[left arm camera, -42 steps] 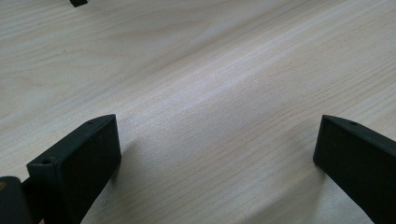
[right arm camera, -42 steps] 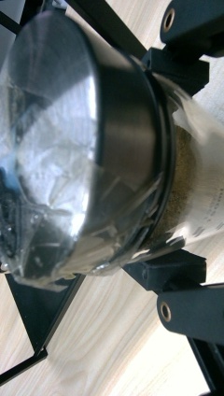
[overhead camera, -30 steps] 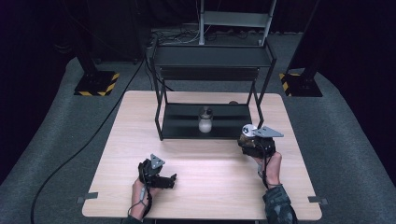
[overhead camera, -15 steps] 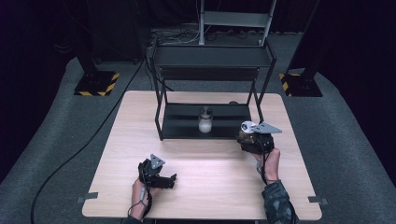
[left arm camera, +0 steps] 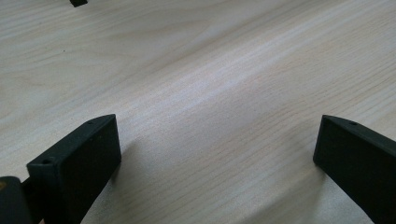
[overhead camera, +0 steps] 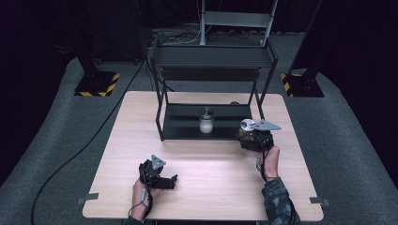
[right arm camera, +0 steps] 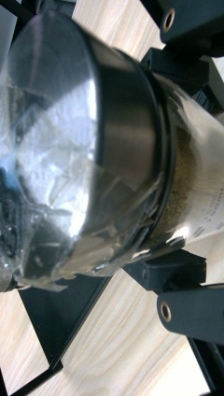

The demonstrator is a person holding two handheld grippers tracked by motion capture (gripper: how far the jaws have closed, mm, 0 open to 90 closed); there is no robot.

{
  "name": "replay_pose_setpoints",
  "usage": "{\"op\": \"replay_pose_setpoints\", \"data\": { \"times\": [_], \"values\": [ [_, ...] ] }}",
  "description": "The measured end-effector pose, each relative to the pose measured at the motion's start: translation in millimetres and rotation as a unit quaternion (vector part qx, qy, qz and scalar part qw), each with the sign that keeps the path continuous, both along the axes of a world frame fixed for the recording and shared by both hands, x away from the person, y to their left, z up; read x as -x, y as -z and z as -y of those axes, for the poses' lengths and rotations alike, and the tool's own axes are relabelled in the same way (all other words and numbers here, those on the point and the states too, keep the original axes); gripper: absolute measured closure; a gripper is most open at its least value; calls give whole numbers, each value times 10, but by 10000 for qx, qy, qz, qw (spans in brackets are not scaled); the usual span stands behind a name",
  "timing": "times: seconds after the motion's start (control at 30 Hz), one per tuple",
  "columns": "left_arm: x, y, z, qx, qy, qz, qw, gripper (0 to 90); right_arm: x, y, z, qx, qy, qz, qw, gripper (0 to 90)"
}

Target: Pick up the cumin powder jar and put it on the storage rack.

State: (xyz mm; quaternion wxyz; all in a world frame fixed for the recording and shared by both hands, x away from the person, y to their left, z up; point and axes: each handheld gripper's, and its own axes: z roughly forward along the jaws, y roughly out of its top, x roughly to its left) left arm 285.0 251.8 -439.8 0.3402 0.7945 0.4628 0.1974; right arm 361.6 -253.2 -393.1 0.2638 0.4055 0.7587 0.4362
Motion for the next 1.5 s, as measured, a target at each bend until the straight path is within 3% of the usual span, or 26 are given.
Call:
{"op": "replay_pose_setpoints", "data": {
  "times": [0.33,0.83,1.5],
  "values": [
    [0,0,0,0,-1,0,10000,3,-87,-5,-30,-81,-11,-3,10000,305],
    [-1,0,-1,1,0,-2,10000,3,-257,-41,-110,59,-97,-27,9999,305],
    [-1,0,0,0,1,-2,10000,3,-422,-59,-159,23,-136,-67,9999,305]
  ]
}}
